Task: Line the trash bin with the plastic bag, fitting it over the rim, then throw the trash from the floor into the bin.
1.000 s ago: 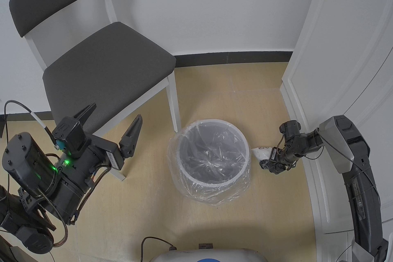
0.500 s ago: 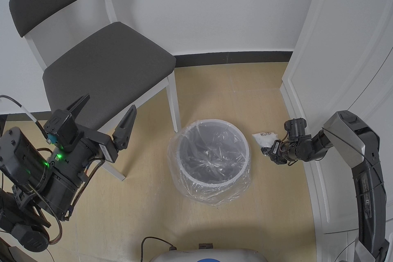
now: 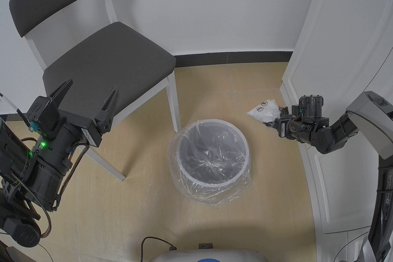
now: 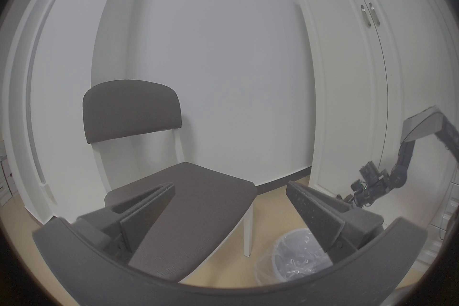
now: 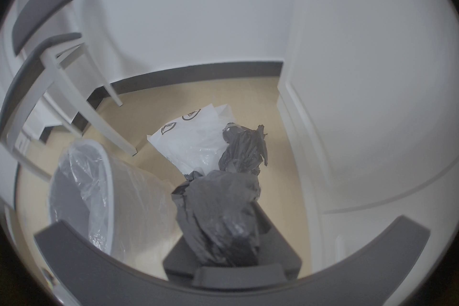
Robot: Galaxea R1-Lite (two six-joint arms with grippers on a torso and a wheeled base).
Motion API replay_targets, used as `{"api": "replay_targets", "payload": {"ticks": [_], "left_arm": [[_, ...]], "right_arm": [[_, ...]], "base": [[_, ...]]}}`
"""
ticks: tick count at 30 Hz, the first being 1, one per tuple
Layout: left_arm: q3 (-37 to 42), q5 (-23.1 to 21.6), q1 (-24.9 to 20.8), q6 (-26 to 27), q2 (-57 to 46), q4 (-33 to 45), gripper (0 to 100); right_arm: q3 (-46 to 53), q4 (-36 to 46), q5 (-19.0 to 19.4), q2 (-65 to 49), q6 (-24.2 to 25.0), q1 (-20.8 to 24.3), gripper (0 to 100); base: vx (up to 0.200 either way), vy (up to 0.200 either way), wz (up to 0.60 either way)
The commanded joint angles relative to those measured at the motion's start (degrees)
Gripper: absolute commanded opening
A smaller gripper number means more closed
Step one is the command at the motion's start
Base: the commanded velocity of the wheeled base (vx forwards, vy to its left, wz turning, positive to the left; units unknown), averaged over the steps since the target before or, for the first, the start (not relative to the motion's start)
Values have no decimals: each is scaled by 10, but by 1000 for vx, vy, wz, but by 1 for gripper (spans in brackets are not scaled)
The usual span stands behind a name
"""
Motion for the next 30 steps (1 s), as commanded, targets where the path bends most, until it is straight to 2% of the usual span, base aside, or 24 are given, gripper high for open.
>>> {"api": "replay_targets", "payload": {"ticks": [1, 2, 5, 7, 9, 10, 11, 12, 14, 16, 19, 20, 21, 23, 24, 25, 26, 27, 28, 30], "left_arm": [[-4, -1, 11, 1, -5, 0, 100], [-4, -2, 16, 1, -9, 0, 100], [-5, -2, 20, 2, -10, 0, 100], [-5, -2, 21, 1, -10, 0, 100], [-5, -3, 22, 0, -10, 0, 100], [-5, -3, 22, 0, -10, 1, 100], [-5, -4, 24, -2, -10, 1, 100], [-5, -4, 24, -2, -10, 0, 100], [-5, -10, 27, -3, -9, 1, 100], [-3, -20, 28, -4, -10, 0, 100], [-1, -27, 29, -4, -10, 1, 100], [-1, -27, 29, -4, -10, 0, 100], [-1, -27, 29, -4, -10, 1, 100], [-1, -27, 29, -4, -10, 1, 100], [1, -27, 29, -4, -10, 1, 100], [1, -27, 29, -4, -10, 1, 100], [4, -27, 29, -3, -10, 0, 100], [4, -27, 28, -3, -9, 0, 100], [4, -27, 28, -3, -9, 0, 100], [3, -27, 28, -3, -10, 0, 100]], "right_arm": [[19, -11, -29, -89, -93, -5, 0], [19, -11, -47, -102, -134, -9, 0], [7, -28, -70, -102, -169, -8, 0], [12, -69, -93, -105, -197, -2, 0], [15, -113, -122, -112, -248, -1, 0], [14, -116, -124, -112, -252, -1, 0], [12, -153, -141, -118, -308, -5, 0], [13, -163, -143, -120, -325, -7, 0], [22, -234, -128, -143, -432, -1, 0], [18, -260, -98, -147, -496, 5, 0], [18, -268, -6, -161, -598, 8, 0], [18, -269, 6, -162, -612, 8, 0], [16, -269, 44, -165, -664, 13, 0], [7, -272, 90, -164, -736, 14, 0], [1, -273, 111, -163, -765, 15, 0], [1, -273, 111, -163, -765, 15, 0], [-17, -280, 161, -157, -830, 15, 0], [-28, -283, 189, -152, -861, 16, 0], [-28, -283, 189, -152, -861, 16, 0], [-44, -302, 257, -139, -931, 27, 0]], "base": [[0, 0, 0], [0, 0, 0], [0, 0, 0], [0, 0, 0], [0, 0, 0], [0, 0, 0], [0, 0, 0], [0, 0, 0], [0, 0, 0], [0, 0, 0], [0, 0, 0], [0, 0, 0], [0, 0, 0], [0, 0, 0], [0, 0, 0], [0, 0, 0], [0, 0, 0], [0, 0, 0], [0, 0, 0], [0, 0, 0]]}}
